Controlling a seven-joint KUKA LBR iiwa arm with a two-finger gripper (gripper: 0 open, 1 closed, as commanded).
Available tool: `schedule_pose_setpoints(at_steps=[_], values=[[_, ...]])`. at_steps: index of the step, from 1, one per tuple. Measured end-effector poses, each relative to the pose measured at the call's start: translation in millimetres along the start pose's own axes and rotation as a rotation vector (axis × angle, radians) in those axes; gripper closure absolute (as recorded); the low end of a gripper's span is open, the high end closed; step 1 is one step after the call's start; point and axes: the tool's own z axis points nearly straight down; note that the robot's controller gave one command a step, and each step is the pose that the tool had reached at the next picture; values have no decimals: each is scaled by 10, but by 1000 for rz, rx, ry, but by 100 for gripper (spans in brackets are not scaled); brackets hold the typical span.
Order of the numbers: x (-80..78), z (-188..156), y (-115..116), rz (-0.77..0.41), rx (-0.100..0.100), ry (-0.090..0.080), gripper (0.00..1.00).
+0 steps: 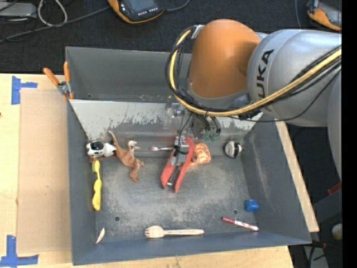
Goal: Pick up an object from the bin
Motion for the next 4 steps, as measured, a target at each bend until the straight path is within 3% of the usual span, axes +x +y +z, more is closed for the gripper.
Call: schedule_pose_setpoints(at_steps=[1, 2, 3, 4], values=[[-12, -50, -7, 2, -1, -8, 0], [121, 721, -414, -5, -2, -9, 0], [139, 1332, -684, -6, -3, -13, 0], [55, 1314, -704, -402, -1, -15, 100]])
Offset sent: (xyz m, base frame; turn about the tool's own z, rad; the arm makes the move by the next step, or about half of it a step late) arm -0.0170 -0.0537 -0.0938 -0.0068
